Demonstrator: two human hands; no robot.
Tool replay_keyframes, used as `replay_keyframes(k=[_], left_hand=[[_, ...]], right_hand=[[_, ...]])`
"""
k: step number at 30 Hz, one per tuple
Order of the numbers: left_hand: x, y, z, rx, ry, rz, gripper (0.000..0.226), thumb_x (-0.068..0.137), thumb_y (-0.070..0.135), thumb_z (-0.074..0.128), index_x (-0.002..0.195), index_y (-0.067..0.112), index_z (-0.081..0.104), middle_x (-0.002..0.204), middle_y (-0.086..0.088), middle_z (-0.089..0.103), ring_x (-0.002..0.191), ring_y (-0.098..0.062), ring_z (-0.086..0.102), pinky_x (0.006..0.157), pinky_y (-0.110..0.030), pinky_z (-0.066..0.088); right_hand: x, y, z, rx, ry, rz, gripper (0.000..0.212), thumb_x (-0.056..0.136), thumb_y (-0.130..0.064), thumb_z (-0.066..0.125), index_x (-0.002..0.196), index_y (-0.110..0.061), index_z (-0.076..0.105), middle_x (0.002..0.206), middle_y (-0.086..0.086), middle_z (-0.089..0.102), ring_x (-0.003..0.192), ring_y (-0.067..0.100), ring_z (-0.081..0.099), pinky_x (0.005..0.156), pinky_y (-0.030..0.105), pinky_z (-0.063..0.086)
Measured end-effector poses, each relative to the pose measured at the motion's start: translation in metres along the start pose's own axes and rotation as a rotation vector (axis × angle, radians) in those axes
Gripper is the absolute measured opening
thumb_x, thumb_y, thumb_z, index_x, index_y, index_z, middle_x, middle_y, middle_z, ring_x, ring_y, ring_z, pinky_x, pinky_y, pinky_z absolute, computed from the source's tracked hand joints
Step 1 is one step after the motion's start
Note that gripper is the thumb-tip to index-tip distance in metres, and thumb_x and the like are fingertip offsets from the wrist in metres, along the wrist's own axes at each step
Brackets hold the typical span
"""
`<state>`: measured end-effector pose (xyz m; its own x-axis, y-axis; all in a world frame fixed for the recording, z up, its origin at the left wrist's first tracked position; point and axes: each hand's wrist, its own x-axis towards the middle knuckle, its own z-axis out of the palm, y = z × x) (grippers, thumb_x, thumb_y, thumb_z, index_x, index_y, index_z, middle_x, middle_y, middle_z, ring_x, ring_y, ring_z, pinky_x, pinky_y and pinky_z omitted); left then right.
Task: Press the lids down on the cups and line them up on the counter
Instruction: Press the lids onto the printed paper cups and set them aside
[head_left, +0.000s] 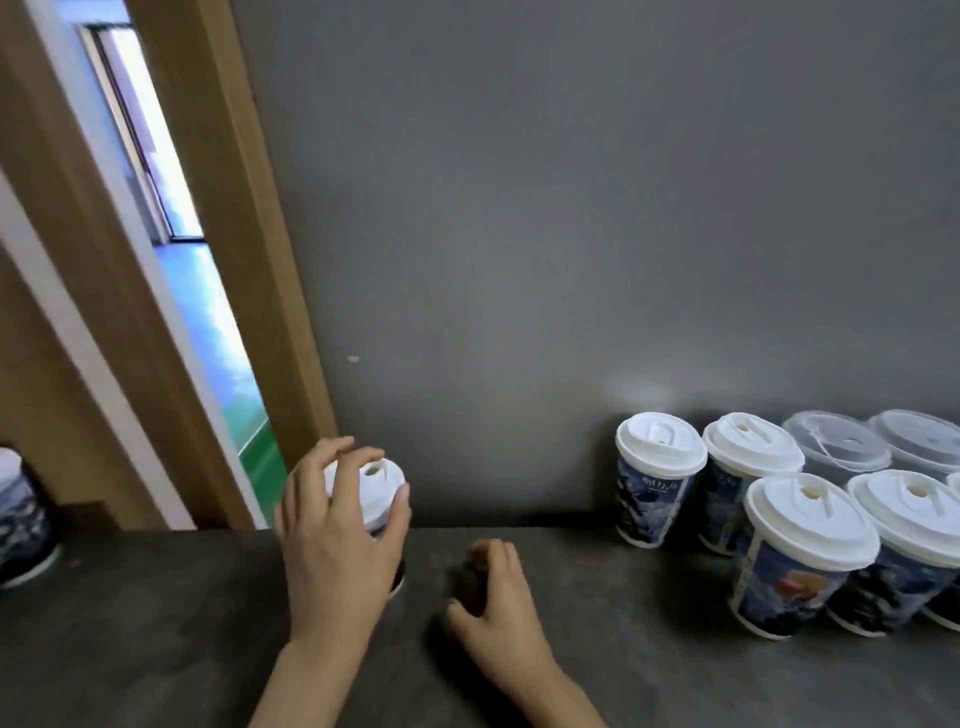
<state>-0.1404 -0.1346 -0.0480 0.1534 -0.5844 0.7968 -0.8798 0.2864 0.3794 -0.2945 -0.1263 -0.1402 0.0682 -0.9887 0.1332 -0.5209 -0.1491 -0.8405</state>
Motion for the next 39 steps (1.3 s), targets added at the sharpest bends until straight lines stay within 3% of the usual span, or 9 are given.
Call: replay_keyframes(k=[4, 7, 15, 18, 22, 27, 32, 35, 39], left_hand=[[-0.001, -0.040, -0.004, -0.178, -0.287, -0.082, 0.052, 0.072, 0.035, 0.083, 0.119, 0.030, 0.061, 0.134, 0.006, 0.045, 0.122, -0.017, 0.048, 0.098, -0.019, 0.041], [-0.005, -0.057, -0.004, -0.371, -0.323, -0.017, 0.052, 0.071, 0.030, 0.084, 0.115, 0.041, 0.058, 0.139, 0.017, 0.042, 0.126, -0.002, 0.043, 0.099, -0.004, 0.031], [-0.008, -0.065, -0.003, -0.670, -0.344, -0.076, 0.042, 0.078, 0.048, 0.068, 0.117, 0.034, 0.058, 0.145, 0.021, 0.043, 0.133, -0.004, 0.042, 0.102, -0.008, 0.033], [-0.001, -0.054, -0.004, -0.771, -0.365, -0.097, 0.040, 0.080, 0.047, 0.067, 0.117, 0.038, 0.055, 0.146, 0.020, 0.043, 0.134, -0.003, 0.041, 0.105, -0.024, 0.041], [0.009, -0.045, -0.008, -0.959, -0.409, -0.208, 0.040, 0.082, 0.049, 0.065, 0.119, 0.041, 0.056, 0.142, 0.021, 0.048, 0.130, -0.003, 0.047, 0.100, -0.043, 0.049], [0.014, -0.045, -0.009, -1.205, -0.543, -0.344, 0.036, 0.085, 0.042, 0.068, 0.119, 0.033, 0.062, 0.141, 0.009, 0.053, 0.128, -0.018, 0.053, 0.097, -0.044, 0.051], [0.021, -0.037, -0.010, -0.948, -0.618, -0.220, 0.036, 0.094, 0.016, 0.054, 0.124, 0.036, 0.054, 0.123, 0.027, 0.060, 0.119, 0.005, 0.053, 0.097, -0.019, 0.048], [0.026, -0.033, -0.013, -0.672, -0.613, -0.145, 0.067, 0.092, -0.003, 0.057, 0.128, 0.052, 0.046, 0.132, 0.034, 0.051, 0.130, 0.008, 0.041, 0.111, -0.026, 0.037], [0.027, -0.019, -0.018, -0.484, -0.556, 0.035, 0.089, 0.080, -0.001, 0.062, 0.140, 0.057, 0.032, 0.139, 0.043, 0.034, 0.132, 0.017, 0.030, 0.101, 0.001, 0.024]], right_hand=[[0.013, -0.021, 0.033, 0.009, -0.078, -0.045, 0.083, 0.067, -0.052, 0.068, 0.139, -0.023, 0.043, 0.131, -0.014, 0.049, 0.125, 0.003, 0.047, 0.106, 0.018, 0.037], [0.018, -0.022, 0.042, -0.062, -0.045, -0.112, 0.089, 0.062, -0.058, 0.065, 0.144, -0.033, 0.040, 0.137, -0.020, 0.055, 0.128, 0.002, 0.049, 0.109, 0.029, 0.038], [0.013, -0.016, 0.036, 0.236, -0.002, -0.085, 0.067, 0.061, -0.032, 0.084, 0.122, -0.039, 0.057, 0.116, -0.016, 0.064, 0.111, 0.003, 0.062, 0.099, 0.031, 0.051], [0.011, -0.011, 0.029, 0.460, -0.012, -0.076, 0.062, 0.064, -0.023, 0.085, 0.120, -0.032, 0.060, 0.120, -0.004, 0.066, 0.113, 0.015, 0.064, 0.097, 0.034, 0.052], [0.007, -0.012, 0.014, 1.039, -0.251, -0.002, 0.070, 0.073, -0.018, 0.081, 0.134, -0.010, 0.049, 0.133, 0.024, 0.058, 0.112, 0.039, 0.060, 0.089, 0.042, 0.052], [0.004, -0.023, 0.001, 1.277, -0.546, 0.083, 0.070, 0.079, -0.035, 0.081, 0.134, 0.001, 0.055, 0.125, 0.027, 0.057, 0.089, 0.039, 0.065, 0.071, 0.037, 0.052], [0.002, -0.017, -0.008, 1.516, -0.524, 0.107, 0.071, 0.065, -0.032, 0.091, 0.123, 0.000, 0.066, 0.120, 0.027, 0.062, 0.080, 0.038, 0.066, 0.065, 0.037, 0.052], [0.006, -0.017, -0.006, 1.403, -0.399, 0.013, 0.076, 0.078, -0.029, 0.081, 0.142, -0.008, 0.047, 0.130, 0.020, 0.061, 0.103, 0.032, 0.066, 0.079, 0.038, 0.055], [0.010, -0.020, 0.005, 1.206, -0.167, -0.103, 0.087, 0.074, -0.024, 0.083, 0.150, -0.019, 0.040, 0.143, 0.019, 0.054, 0.130, 0.037, 0.054, 0.100, 0.043, 0.051]])
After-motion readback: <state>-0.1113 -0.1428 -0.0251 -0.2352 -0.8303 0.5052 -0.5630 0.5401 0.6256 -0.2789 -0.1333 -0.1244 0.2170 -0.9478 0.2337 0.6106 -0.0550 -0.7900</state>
